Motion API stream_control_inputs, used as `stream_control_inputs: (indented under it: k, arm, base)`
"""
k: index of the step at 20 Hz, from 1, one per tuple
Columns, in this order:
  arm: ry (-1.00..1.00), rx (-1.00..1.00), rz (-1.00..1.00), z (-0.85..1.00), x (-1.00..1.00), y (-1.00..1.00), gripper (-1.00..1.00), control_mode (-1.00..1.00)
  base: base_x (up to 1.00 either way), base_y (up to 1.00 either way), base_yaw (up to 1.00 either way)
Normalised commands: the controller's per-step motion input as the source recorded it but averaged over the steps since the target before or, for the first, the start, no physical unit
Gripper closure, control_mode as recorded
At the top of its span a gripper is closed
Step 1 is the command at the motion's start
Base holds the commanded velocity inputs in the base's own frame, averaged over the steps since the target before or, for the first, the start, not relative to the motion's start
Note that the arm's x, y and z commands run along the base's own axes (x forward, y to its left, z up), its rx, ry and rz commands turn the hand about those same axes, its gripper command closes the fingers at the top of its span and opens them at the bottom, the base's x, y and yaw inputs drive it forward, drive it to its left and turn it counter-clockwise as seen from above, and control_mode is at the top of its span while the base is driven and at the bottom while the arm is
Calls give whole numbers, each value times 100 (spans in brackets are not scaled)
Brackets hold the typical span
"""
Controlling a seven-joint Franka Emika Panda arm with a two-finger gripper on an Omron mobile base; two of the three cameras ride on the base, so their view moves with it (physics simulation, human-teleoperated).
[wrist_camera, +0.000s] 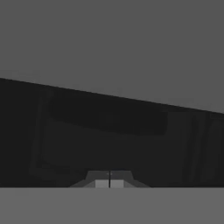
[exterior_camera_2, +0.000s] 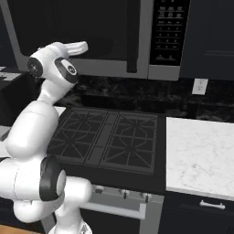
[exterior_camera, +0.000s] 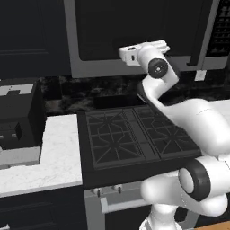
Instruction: Open the microwave, place the bowl with waffle inside the microwave, then close the microwave door and turn it on.
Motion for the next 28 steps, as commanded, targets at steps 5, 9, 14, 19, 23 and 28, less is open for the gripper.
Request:
stream_control_inputs:
  k: [5, 9, 14, 19, 23, 28]
  arm:
    - [37, 4, 23, 0, 100, 1, 100, -100]
    - [30, 1, 12, 0, 93, 7, 100, -100]
    - [6, 0, 0, -2, 5, -11, 100, -100]
    - [-1, 1, -4, 6, -91, -82, 100, -100]
    - [0, 8, 0, 0, -100, -87, 100, -100]
    - [12, 24, -6, 0, -59, -86, 100, -100]
  base:
    - [0, 0, 0]
    - [0, 0, 0]
    - [0, 0, 0]
    - [0, 0, 0]
    - [0, 0, 0]
    - [0, 0, 0]
